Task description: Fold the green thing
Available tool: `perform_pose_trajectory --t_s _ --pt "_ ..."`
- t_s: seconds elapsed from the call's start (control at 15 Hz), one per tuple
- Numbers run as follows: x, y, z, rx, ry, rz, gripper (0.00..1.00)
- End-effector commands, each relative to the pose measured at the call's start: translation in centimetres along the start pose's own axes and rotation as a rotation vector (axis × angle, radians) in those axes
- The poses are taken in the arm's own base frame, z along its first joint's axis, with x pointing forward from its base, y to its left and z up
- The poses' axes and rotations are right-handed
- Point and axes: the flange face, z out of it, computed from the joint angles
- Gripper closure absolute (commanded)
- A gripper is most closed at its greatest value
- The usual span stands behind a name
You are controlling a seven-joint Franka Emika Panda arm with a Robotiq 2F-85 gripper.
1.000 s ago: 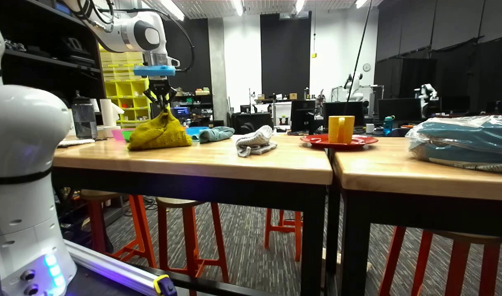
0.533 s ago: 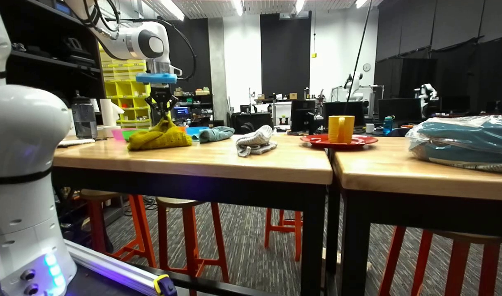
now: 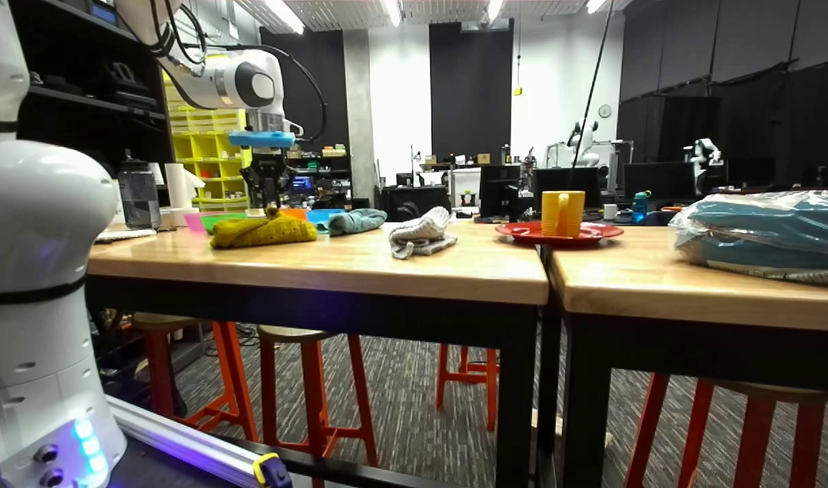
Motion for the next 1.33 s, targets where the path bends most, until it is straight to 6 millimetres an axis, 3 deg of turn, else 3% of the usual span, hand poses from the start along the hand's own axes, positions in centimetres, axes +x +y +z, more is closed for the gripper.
perform_pose_trajectory --t_s 0.0,0.33,0.93,1.27 --pt "-0.2 -0.2 -1.1 0.006 0.005 0.010 0.34" --pt "-1.9 -0.1 -2.4 0.007 0.033 0.066 0.02" --pt "-8.2 -0.8 -3.0 0.052 0.018 0.279 0.00" --pt "-11.8 -1.8 -2.3 0.022 -0.003 0.237 0.00"
